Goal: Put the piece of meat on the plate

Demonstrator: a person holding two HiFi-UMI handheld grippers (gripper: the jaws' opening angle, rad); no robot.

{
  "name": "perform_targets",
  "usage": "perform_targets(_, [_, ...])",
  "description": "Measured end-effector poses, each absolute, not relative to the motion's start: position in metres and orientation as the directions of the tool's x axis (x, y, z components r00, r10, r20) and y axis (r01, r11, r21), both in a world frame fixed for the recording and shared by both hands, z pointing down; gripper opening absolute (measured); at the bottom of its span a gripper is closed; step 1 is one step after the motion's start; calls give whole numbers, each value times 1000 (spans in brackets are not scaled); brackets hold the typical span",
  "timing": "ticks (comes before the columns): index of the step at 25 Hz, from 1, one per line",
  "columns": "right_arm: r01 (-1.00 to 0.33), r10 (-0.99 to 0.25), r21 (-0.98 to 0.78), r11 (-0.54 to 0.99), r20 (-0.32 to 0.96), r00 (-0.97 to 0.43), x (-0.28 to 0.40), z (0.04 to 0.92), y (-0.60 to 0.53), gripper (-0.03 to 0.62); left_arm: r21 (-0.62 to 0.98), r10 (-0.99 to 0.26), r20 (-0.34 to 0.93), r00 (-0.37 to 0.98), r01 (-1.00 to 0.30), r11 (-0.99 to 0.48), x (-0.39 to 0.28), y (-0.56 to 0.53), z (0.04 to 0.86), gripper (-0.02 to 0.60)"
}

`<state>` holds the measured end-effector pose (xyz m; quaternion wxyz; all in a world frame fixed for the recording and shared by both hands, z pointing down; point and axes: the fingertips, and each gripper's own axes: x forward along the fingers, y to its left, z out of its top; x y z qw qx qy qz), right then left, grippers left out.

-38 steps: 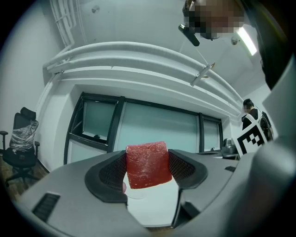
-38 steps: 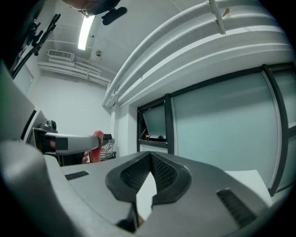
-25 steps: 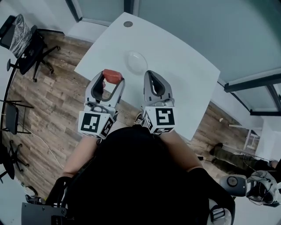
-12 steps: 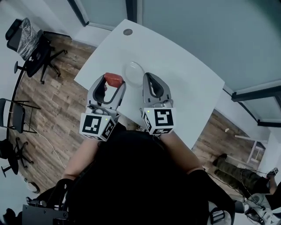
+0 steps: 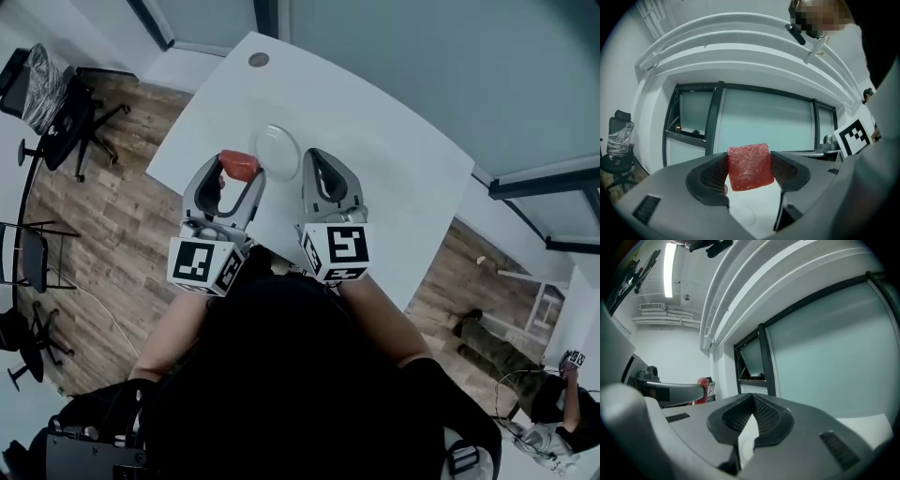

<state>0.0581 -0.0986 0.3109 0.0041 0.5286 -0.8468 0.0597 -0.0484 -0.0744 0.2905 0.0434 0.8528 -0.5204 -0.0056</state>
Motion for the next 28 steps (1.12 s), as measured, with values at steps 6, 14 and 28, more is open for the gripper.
perform_targets(6, [-910,-902,-83,406,120,-414,53,328,-113,3,110,-873,58,485,-872,-477,-54,-89,309,284])
perform_targets(14, [-938,-925,-53,343,157,-347,33,331,-141,3,142,-840,68,539,-838,-526,-79,-124,316,284])
perform_targets(28, [-979,-946,-31,203,253,-204,26,362,-173,3,198,-715,149,683,-729,-655,-77,-169,367,284])
